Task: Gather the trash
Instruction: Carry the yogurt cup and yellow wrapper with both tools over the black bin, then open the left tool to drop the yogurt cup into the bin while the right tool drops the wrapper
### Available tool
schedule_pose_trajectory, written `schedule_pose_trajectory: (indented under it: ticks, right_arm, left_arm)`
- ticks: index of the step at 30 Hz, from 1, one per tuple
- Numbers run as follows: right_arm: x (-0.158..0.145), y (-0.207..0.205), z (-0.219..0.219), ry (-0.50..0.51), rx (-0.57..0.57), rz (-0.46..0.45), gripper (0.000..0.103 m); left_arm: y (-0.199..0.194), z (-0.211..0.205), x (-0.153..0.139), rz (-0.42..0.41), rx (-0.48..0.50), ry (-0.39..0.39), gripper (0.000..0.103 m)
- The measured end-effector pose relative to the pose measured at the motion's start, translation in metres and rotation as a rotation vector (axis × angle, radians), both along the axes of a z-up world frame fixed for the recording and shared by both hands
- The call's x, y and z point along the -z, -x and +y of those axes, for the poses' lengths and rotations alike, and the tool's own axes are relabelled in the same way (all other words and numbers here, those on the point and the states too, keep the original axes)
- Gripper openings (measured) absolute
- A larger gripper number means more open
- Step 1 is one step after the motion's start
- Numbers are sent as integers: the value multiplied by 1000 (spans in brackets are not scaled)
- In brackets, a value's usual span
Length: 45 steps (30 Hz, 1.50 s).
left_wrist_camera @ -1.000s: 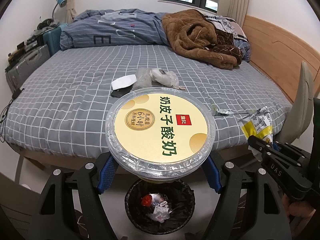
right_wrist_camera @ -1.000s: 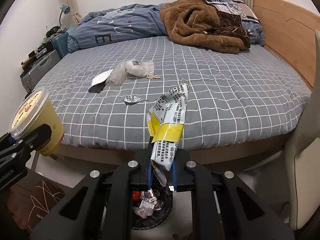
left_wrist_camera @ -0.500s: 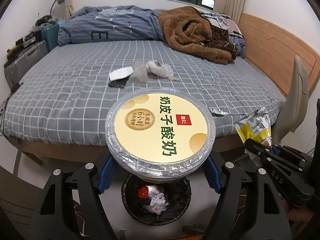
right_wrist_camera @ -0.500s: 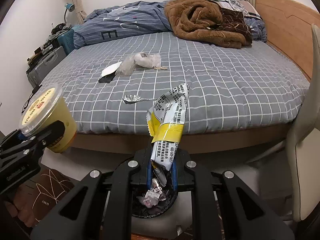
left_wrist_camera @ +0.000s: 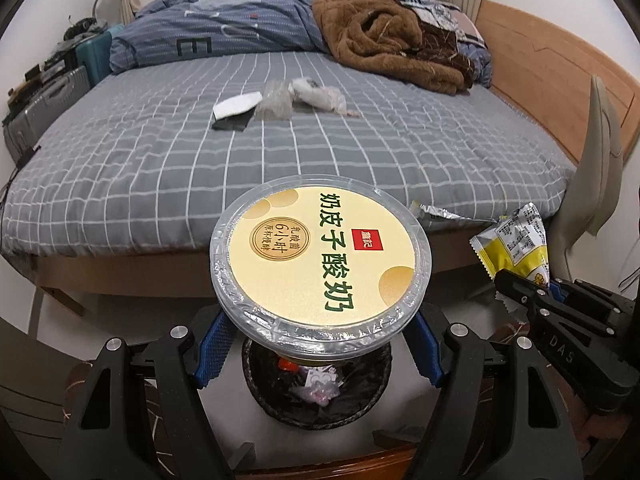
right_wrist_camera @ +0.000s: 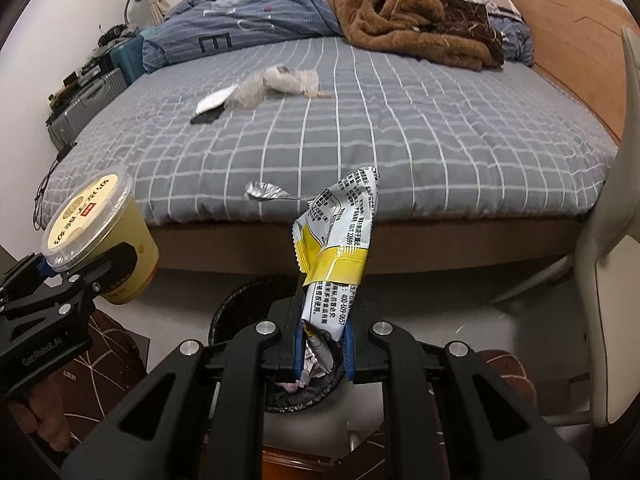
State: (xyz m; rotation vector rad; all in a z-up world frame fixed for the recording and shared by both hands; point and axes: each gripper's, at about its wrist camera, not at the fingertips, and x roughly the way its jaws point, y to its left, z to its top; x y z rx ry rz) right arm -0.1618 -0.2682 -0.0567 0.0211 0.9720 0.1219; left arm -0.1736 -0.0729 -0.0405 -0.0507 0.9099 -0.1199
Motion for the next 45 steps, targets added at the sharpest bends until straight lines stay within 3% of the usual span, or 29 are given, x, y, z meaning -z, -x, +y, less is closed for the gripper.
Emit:
schedule_pose_trajectory:
  ticks: [10, 26, 37, 45]
  right_arm:
    - [51, -14, 0, 14, 17, 82, 14]
    - [123, -58, 8, 37, 15, 196, 14]
    - [146, -68, -2, 3, 39, 237, 14]
    - [152, -75, -2, 6, 51, 259, 14]
  left_arm:
    - [-4, 2, 49, 60, -2, -11, 72]
    - [-50, 2, 126, 190, -18, -14, 72]
    - [-66, -6, 168, 272, 1, -25, 72]
    - [-69, -13, 175, 290, 17, -14, 73]
